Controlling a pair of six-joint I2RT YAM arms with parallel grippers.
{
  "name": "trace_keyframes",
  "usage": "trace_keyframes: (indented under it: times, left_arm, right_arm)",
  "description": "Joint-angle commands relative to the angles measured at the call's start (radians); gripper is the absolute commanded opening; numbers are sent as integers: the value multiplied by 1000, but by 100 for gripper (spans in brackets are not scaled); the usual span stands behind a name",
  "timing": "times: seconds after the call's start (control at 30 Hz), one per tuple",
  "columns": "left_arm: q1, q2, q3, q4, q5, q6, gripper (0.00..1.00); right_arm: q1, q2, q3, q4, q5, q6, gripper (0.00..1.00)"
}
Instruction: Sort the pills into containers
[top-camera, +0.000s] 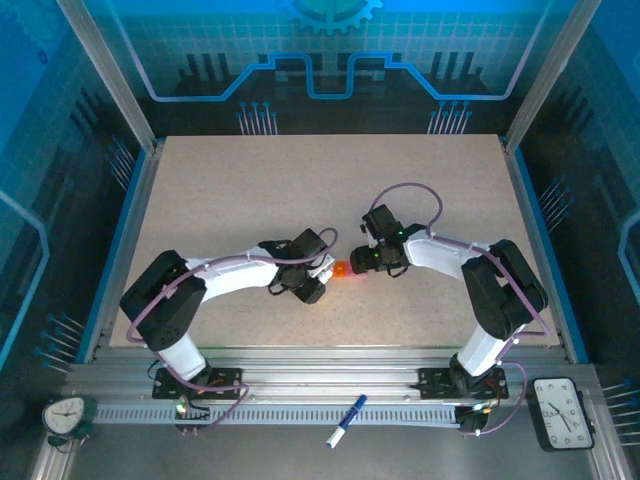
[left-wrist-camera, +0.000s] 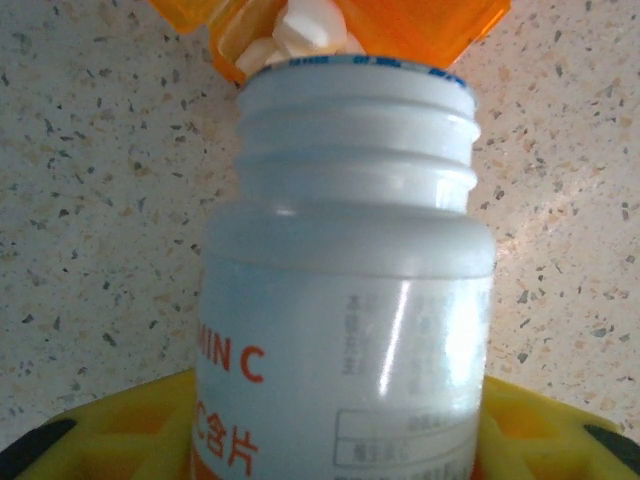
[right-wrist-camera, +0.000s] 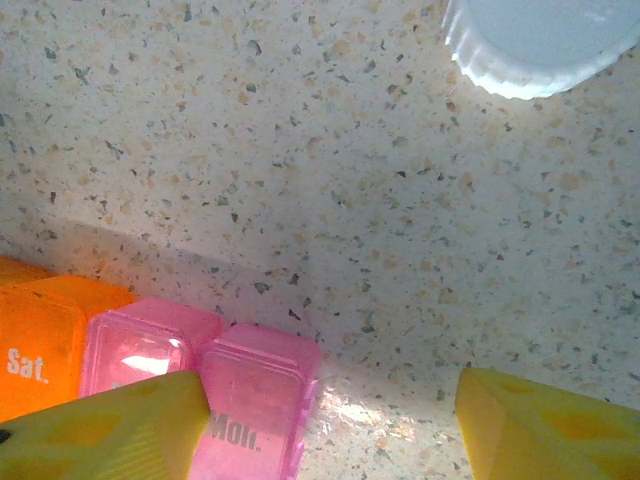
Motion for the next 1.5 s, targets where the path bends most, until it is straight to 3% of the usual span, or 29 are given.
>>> trace_keyframes:
  times: [0.0,0.3,0.57,1.13,1.47]
  left_arm:
    - [12,-66,-53,116,39,-36,0]
    - [27,-210,-241,413,103,-80,0]
    - [28,-315,-338,556,85,-124,0]
    - [59,-488,-359,737,-26,-71,0]
    - [122,-449,-303,970,33,56,0]
  right_arm:
    - [10,56,-33,-85,27,6,69]
    - [10,50,-23,-92,19,12,69]
    - [9,34,13,-118,0,21,69]
    - [-45,-134,197,-297,-5,28,70]
    - [-126,16,425,-417,24,-47,71]
